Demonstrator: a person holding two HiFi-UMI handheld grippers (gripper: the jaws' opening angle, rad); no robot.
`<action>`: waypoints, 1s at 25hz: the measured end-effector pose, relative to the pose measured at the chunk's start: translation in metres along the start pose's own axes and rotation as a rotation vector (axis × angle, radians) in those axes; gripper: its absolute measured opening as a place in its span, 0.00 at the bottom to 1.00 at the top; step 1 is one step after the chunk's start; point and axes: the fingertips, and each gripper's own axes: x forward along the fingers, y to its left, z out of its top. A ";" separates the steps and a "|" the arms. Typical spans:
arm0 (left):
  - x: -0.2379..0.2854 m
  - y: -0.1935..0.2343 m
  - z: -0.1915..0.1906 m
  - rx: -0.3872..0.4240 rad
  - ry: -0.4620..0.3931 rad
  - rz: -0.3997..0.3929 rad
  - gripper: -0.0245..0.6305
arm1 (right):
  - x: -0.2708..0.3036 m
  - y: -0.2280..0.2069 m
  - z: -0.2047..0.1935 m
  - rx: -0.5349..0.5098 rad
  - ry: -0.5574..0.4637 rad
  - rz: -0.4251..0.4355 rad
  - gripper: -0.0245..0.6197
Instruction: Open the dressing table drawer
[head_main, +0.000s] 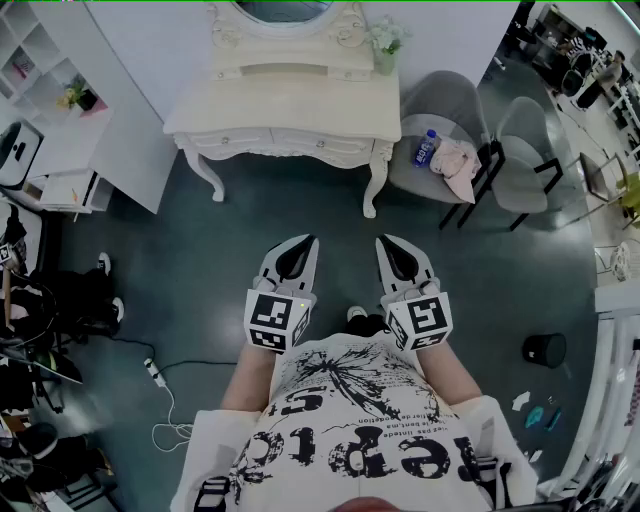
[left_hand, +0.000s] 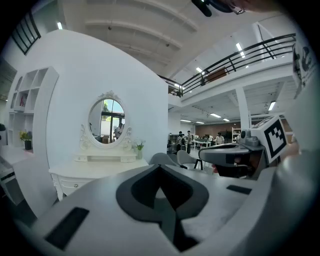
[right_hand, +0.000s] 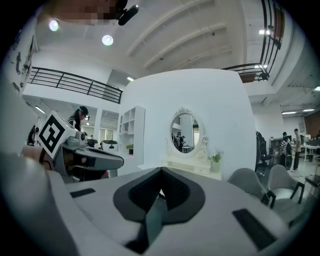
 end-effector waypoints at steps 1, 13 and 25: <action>0.000 0.002 0.001 -0.003 -0.001 0.000 0.05 | 0.001 0.001 0.001 -0.003 0.000 0.001 0.06; -0.003 0.015 0.003 -0.016 -0.017 0.007 0.05 | 0.009 -0.002 -0.002 0.032 0.006 -0.026 0.06; 0.044 0.071 0.000 -0.059 -0.027 0.100 0.05 | 0.086 -0.034 -0.014 0.106 0.005 0.031 0.06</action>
